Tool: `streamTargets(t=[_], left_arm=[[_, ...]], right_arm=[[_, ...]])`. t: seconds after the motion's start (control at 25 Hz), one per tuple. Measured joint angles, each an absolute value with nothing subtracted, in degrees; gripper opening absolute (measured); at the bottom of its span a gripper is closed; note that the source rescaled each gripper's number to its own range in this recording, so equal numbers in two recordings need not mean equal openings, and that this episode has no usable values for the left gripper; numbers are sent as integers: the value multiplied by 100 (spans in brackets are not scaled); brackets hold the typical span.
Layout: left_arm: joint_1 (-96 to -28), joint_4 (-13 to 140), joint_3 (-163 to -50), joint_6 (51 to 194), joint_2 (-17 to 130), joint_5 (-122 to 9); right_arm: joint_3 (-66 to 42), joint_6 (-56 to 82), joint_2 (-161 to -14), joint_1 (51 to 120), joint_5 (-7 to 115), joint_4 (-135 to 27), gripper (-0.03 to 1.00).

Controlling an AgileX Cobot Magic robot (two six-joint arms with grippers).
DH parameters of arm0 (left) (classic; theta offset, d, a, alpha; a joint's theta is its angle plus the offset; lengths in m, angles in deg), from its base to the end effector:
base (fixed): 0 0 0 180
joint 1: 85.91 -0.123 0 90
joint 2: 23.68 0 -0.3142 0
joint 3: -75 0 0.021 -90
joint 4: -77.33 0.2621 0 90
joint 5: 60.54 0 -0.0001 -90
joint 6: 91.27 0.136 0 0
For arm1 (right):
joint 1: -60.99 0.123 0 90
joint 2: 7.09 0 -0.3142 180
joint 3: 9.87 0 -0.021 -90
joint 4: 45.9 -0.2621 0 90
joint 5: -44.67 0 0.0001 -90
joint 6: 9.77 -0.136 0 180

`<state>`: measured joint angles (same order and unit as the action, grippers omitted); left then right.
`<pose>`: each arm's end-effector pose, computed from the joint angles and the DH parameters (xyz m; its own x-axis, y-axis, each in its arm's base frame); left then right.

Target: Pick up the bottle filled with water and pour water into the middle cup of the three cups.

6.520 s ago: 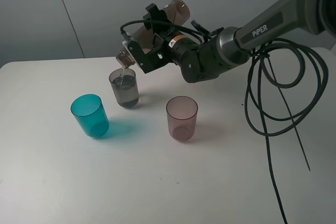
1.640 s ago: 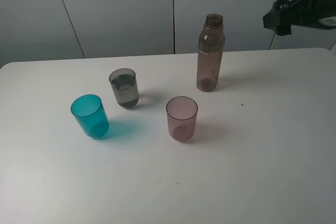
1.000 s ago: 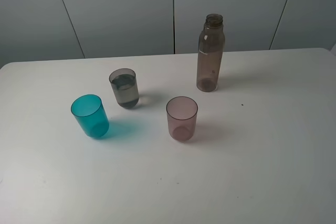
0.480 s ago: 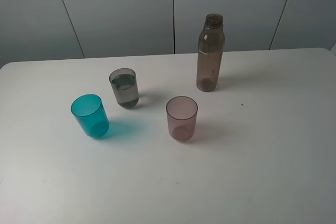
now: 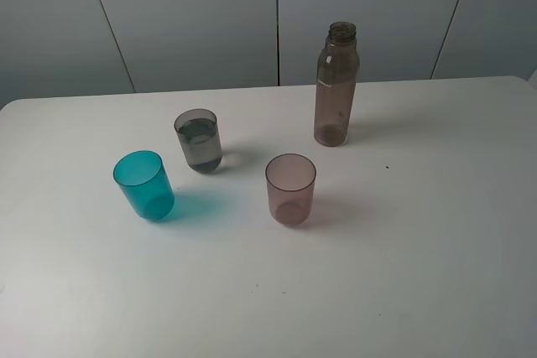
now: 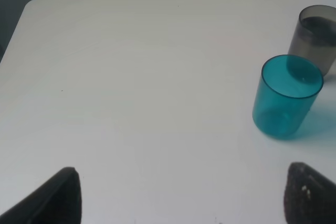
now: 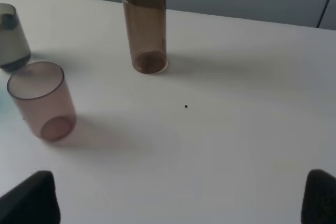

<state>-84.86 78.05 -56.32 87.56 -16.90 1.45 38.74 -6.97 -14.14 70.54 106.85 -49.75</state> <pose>0.0127 0.0013 0.2632 -0.4609 -0.0061 -0.8874 0.0018 1.0000 -0.0078 0.0113 0.0101 0.2634 -0.4558 -0.0944 -0.8850 -0.2254 0.9742 0.0122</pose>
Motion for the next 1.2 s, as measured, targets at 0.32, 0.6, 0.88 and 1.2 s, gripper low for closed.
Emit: streamTargets(t=[0.32, 0.6, 0.88, 1.2], left_arm=[[-8486, 7805, -5632, 8756, -1690, 145], [-8486, 7805, -5632, 8756, -1690, 145], [-8486, 7805, -5632, 8756, -1690, 145], [-8486, 7805, -5632, 8756, -1690, 145]], right_arm=[[3874, -697, -1414, 5926, 10696, -4976, 100], [3874, -708, -1414, 5962, 10696, -4987, 100], [3874, -733, -1414, 5974, 10696, -4987, 100], [3874, -733, -1414, 5974, 10696, -4987, 100]])
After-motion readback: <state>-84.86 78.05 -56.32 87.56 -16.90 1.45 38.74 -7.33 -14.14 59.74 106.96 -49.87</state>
